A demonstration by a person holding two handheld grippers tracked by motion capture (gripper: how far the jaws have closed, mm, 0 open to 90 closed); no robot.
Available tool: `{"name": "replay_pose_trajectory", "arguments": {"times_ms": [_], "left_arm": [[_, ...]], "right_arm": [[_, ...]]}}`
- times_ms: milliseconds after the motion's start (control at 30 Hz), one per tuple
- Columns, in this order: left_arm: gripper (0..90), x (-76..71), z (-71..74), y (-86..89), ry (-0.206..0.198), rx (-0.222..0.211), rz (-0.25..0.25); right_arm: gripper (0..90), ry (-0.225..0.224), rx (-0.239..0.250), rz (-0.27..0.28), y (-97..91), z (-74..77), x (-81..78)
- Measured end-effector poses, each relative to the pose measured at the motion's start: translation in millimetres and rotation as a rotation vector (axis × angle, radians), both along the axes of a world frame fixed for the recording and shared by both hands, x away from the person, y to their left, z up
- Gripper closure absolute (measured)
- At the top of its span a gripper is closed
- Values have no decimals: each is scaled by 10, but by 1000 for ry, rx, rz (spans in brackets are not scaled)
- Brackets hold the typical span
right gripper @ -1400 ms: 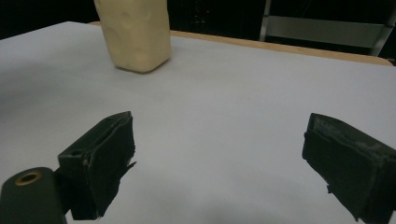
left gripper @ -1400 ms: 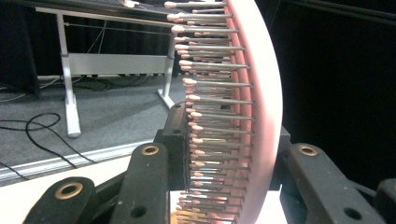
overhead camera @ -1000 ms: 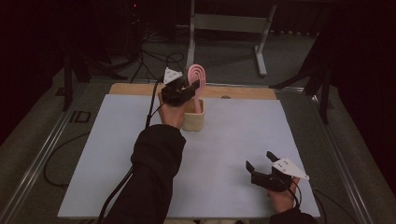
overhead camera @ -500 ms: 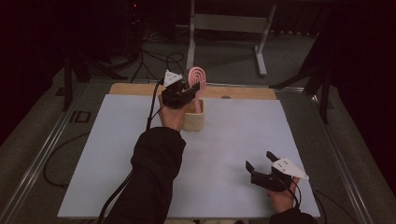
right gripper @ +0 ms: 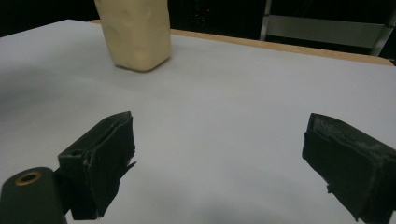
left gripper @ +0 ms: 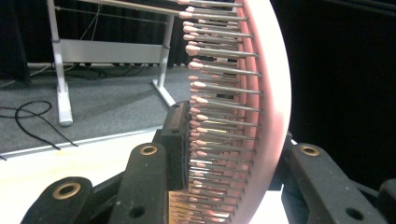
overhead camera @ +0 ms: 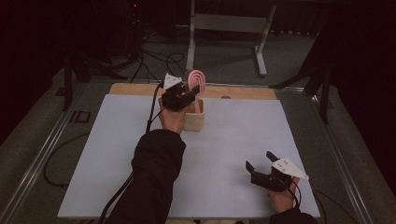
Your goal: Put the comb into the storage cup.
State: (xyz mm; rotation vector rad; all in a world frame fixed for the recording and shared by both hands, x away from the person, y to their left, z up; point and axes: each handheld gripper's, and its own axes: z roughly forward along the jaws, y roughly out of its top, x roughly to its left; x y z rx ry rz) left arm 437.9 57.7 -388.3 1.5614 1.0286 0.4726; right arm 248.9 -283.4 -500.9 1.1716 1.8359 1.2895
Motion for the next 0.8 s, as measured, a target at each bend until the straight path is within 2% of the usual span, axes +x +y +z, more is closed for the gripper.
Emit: {"name": "replay_pose_trajectory", "arguments": {"times_ms": [233, 800], "left_arm": [[640, 12, -90, 56, 27, -22, 8], [637, 22, -187, 7, 57, 5, -4]], "right_arm": [[91, 2, 0, -1, 5, -2, 0], [92, 4, -6, 1, 4, -9, 7]]}}
